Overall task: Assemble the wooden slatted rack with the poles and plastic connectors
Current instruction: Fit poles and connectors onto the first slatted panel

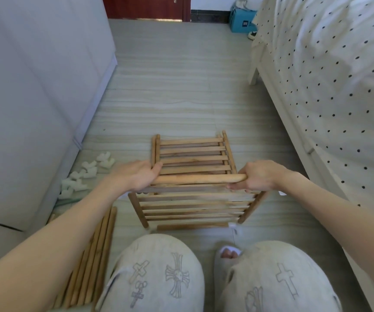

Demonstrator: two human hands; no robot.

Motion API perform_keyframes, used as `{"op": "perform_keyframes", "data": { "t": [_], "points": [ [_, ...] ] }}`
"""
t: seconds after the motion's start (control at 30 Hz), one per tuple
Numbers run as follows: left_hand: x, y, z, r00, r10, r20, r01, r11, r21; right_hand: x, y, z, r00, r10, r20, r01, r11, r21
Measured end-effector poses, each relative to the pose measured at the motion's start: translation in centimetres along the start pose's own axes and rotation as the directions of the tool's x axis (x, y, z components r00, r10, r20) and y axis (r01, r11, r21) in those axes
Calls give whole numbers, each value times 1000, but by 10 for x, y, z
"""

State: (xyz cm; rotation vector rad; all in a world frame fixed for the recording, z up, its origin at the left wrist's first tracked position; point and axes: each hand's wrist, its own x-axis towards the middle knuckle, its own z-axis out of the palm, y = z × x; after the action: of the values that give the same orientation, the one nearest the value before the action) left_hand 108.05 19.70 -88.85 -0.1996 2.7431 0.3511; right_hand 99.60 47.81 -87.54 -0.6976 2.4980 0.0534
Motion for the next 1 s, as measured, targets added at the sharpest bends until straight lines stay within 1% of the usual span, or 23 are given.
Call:
{"op": "perform_keyframes", "data": {
  "t": [0.03, 0.1, 0.13, 0.2, 0.23, 0.3, 0.33, 0.37, 0.4, 0.43, 0.47, 0.5, 0.57, 0.6, 0.67, 0.77, 0.83, 0.87, 0.9, 1.0],
  "points": [
    [-1, 1, 0, 1000, -16, -4, 16, 1000, -9, 0, 0, 1, 999, -3, -41, 2, 1000, -26],
    [-4, 3, 0, 999, -26, -32, 25, 1000, -10, -2, 2, 3, 997, -8, -78, 4, 999, -47],
    [-4, 2, 1, 997, -14, -72, 15, 1000, 12, -3, 1, 3, 996, -11, -87, 6, 998, -65],
    [-4, -2, 3, 983, 5, -184, 4, 999, 49, -8, -3, 2, 989, -12, -150, -8, 991, -130],
    [-4, -5, 4, 968, -5, -251, 10, 1000, 19, -10, -4, 1, 979, -14, -204, -23, 984, -175],
    [-2, -10, 6, 923, -66, -379, 7, 988, -156, -14, -7, 2, 948, -11, -318, -72, 966, -248],
    [-1, -13, 6, 898, -125, -422, -11, 952, -305, -15, -6, 3, 931, 5, -366, -106, 961, -256],
    [0, -16, 6, 877, -212, -430, -42, 859, -510, -17, -6, 4, 912, 29, -408, -138, 961, -241],
    [-1, -17, 6, 872, -302, -386, -74, 699, -712, -19, -4, 7, 893, 59, -447, -170, 962, -213],
    [-4, -20, 6, 878, -366, -309, -86, 515, -853, -20, -1, 9, 871, 98, -481, -205, 963, -174],
    [-10, -24, 7, 894, -387, -225, -82, 353, -932, -22, 2, 12, 849, 149, -506, -239, 964, -118],
    [-17, -28, 10, 911, -378, -166, -70, 254, -965, -25, 5, 14, 828, 214, -519, -263, 964, -23],
    [-31, -33, 22, 935, -334, -120, -75, 146, -986, -32, 11, 18, 796, 339, -502, -244, 938, 247],
    [-37, -33, 29, 941, -321, -104, -79, 90, -993, -34, 13, 21, 790, 375, -485, -190, 902, 387],
    [-44, -32, 41, 950, -303, -73, -72, 14, -997, -36, 15, 27, 792, 404, -458, -47, 789, 613],
    [-48, -30, 52, 961, -275, -40, -52, -38, -998, -39, 14, 35, 805, 439, -399, 101, 562, 821],
    [-46, -31, 58, 964, -265, -35, -45, -33, -998, -38, 12, 41, 804, 482, -348, 162, 386, 908],
    [-46, -31, 61, 964, -262, -42, -46, -9, -999, -37, 11, 44, 808, 488, -329, 178, 330, 927],
    [-44, -31, 65, 963, -264, -60, -54, 27, -998, -35, 10, 48, 817, 482, -316, 184, 300, 936],
    [-33, -35, 78, 950, -271, -157, -111, 180, -977, -20, 10, 60, 842, 453, -293, 214, 217, 952]
  ]
}}
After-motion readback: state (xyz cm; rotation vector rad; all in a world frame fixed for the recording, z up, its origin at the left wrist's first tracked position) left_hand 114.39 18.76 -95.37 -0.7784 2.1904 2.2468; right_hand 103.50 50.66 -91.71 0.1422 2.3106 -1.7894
